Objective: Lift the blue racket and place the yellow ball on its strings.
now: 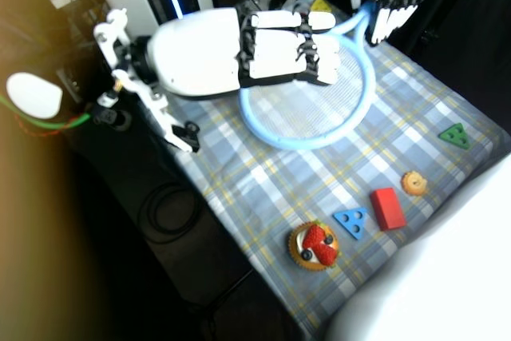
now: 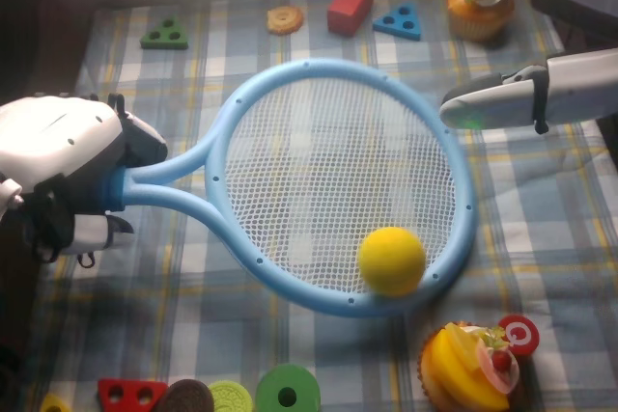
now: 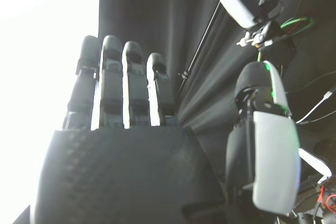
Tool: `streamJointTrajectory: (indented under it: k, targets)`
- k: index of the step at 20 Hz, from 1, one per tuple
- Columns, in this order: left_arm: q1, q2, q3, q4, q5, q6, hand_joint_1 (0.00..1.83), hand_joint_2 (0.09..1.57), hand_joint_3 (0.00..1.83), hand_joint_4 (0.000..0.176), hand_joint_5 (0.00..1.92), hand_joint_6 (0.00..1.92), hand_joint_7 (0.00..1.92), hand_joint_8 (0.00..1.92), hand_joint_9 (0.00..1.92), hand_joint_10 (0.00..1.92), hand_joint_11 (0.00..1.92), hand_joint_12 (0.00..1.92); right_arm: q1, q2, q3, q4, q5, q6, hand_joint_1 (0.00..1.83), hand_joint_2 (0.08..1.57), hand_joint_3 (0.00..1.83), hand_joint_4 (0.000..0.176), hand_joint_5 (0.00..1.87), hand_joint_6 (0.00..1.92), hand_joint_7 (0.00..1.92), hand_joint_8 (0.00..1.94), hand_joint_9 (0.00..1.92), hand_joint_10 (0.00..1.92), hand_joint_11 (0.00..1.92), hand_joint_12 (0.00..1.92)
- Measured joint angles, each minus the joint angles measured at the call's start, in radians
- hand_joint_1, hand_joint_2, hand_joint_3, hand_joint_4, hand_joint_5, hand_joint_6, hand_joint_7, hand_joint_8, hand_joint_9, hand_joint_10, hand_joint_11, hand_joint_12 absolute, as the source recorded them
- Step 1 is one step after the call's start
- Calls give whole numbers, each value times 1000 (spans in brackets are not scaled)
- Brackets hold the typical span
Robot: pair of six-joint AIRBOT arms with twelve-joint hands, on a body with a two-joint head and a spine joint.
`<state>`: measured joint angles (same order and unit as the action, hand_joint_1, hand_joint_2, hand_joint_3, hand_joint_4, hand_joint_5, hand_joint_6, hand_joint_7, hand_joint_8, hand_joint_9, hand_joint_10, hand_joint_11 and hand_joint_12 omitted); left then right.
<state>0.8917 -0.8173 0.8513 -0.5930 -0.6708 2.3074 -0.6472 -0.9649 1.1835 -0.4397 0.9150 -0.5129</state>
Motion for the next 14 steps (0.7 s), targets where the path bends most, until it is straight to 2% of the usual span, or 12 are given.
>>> streamJointTrajectory:
  k: [2,3,4,5,6,7,8,12,14]
  targets:
    - [-2,-4,13,-23,11,2,1401,1219,5,0,861,1921,1120,1921,1309,1921,1379,1921,0,0,0,-2,-4,0,354,1082,2,63,173,3,256,4,257,5,33,627]
    - [-2,-4,17,-28,12,1,1501,1226,5,0,863,1921,1128,1921,1307,1921,1363,1921,0,0,0,0,-2,0,354,1084,3,66,170,1,251,1,254,3,30,626]
    - [-2,-6,21,-31,14,2,1501,1226,5,0,863,1921,1128,1921,1307,1921,1363,1921,0,0,0,0,-1,0,354,1084,3,66,170,1,251,1,254,3,30,626]
    - [-2,-13,27,-43,17,2,1547,1218,0,63,867,1921,1143,1921,1300,1921,1397,1921,0,0,0,0,-1,0,358,1078,0,64,177,3,260,4,260,5,33,629]
    - [-2,-16,27,-47,23,3,1557,1219,0,74,870,1921,1140,1921,1306,1921,1411,1921,0,0,0,0,-1,0,355,1079,0,62,175,2,264,5,268,8,38,632]
    - [-2,-19,30,-46,34,3,1557,1219,0,74,870,1921,1140,1921,1306,1921,1411,1921,0,0,0,0,-1,0,355,1079,0,62,175,2,264,5,268,8,38,632]
    - [-2,-24,37,-52,42,3,1565,1213,0,124,872,1921,1118,1921,1301,1921,1410,1921,-6,0,0,3,2,0,360,1082,1,60,178,3,272,7,270,7,34,632]
    - [-2,-27,40,-68,51,16,1582,1200,0,131,906,1921,1121,1921,1309,1921,1415,1921,-11,0,0,1,-3,0,370,1083,1,61,175,1,255,0,251,0,11,627]
    - [-1,-42,42,-117,42,119,1569,1212,2,131,888,1921,1118,1921,1308,1921,1418,1921,-11,0,0,1,-1,0,365,1082,0,58,181,3,252,0,249,0,17,632]
